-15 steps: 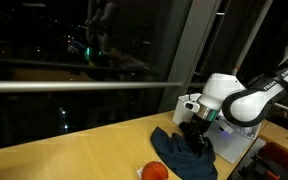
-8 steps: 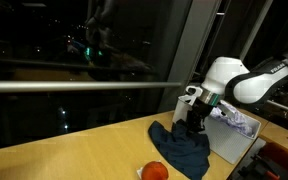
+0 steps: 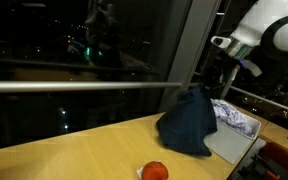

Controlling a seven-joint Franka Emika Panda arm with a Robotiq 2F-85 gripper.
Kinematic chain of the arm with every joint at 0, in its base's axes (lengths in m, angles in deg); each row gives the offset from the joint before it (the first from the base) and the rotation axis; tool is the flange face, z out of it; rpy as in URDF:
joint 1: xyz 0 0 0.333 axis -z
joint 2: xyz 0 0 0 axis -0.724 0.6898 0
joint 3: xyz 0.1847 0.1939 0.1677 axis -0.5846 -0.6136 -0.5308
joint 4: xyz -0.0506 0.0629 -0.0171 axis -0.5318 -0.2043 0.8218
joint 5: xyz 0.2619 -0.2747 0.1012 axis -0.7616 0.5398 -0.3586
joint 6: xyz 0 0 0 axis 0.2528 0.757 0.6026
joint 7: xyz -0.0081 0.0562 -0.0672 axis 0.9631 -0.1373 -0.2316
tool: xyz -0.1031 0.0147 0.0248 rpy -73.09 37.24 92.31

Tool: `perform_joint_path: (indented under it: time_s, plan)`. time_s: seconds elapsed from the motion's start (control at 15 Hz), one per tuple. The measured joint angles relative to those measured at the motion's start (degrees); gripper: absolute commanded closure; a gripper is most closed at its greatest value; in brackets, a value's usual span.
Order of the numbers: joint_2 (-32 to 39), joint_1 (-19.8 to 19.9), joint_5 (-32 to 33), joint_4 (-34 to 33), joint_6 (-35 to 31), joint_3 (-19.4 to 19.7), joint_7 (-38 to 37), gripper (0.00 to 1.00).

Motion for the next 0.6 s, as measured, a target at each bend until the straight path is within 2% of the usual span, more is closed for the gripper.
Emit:
perform_joint_path:
  time_s: [0.33,0.6]
  plan:
    - [-13.81,-0.02,0.01,-0.12,7.59,6.08,-0.1,0.99]
    - [-22.15,0.04,0.01,-3.56,16.27,11.79,1.86,0.99]
